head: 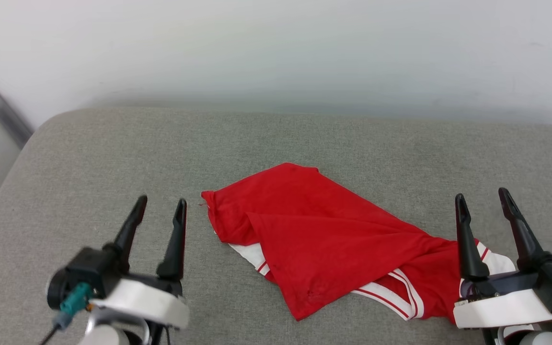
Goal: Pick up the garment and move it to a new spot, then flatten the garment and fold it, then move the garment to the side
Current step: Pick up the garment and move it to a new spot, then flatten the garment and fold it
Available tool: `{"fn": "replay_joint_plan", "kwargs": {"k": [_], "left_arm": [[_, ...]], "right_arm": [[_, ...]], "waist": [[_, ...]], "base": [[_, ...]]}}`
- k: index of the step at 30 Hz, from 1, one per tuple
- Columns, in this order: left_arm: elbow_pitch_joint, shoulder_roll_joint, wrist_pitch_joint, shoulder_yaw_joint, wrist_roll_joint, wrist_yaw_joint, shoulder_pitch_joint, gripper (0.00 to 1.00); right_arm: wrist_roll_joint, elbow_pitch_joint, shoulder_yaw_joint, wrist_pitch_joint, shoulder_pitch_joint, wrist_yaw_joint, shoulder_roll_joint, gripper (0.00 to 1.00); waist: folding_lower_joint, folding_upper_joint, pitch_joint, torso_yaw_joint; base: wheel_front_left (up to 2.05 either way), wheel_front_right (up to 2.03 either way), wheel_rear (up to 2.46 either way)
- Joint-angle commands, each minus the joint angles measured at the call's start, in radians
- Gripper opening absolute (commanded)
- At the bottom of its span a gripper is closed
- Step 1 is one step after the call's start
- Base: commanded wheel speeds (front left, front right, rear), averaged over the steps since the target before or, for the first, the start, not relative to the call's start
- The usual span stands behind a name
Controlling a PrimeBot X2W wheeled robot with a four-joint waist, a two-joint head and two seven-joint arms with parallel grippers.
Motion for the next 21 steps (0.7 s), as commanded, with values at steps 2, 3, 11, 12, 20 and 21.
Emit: {"fn": "replay_joint_plan", "kwargs": {"k": [2, 3, 11, 12, 20, 21], "left_arm": [[-0.032, -0.055, -0.002, 0.036, 0.055, -0.018, 0.088, 1.0], [-0.036, -0.068, -0.002, 0.042, 0.077, -0.026, 0.11, 1.0], [-0.035, -0.131, -0.002, 0.091, 0.168, -0.099, 0.18, 1.0], [-0.028, -0.127, -0.002, 0.084, 0.175, -0.11, 0.176, 1.0], [-0.07, -0.094, 0.135, -0.004, 0.193, -0.178, 0.106, 1.0], [-0.085, -0.094, 0.152, -0.003, 0.191, -0.175, 0.096, 1.0]], "right_arm": [[0.008, 0.0, 0.006, -0.002, 0.017, 0.0, 0.001, 1.0], [0.007, 0.0, 0.007, -0.002, 0.017, 0.0, 0.001, 1.0], [0.006, 0.002, 0.011, -0.002, 0.014, 0.0, 0.001, 1.0], [0.005, 0.003, 0.013, -0.002, 0.013, 0.0, 0.001, 1.0], [0.001, 0.006, 0.015, -0.002, 0.008, 0.0, 0.001, 1.0], [0.002, 0.006, 0.015, -0.002, 0.006, 0.0, 0.001, 1.0]], "waist": [[0.0, 0.0, -0.004, 0.001], [0.0, 0.0, -0.004, 0.001], [0.0, 0.0, -0.008, -0.005], [0.0, 0.0, -0.007, -0.006], [0.0, 0.0, 0.015, -0.03], [0.0, 0.0, 0.022, -0.034]], "base": [[0.0, 0.0, 0.0], [0.0, 0.0, 0.0], [0.0, 0.0, 0.0], [0.0, 0.0, 0.0], [0.0, 0.0, 0.0], [0.0, 0.0, 0.0]]}}
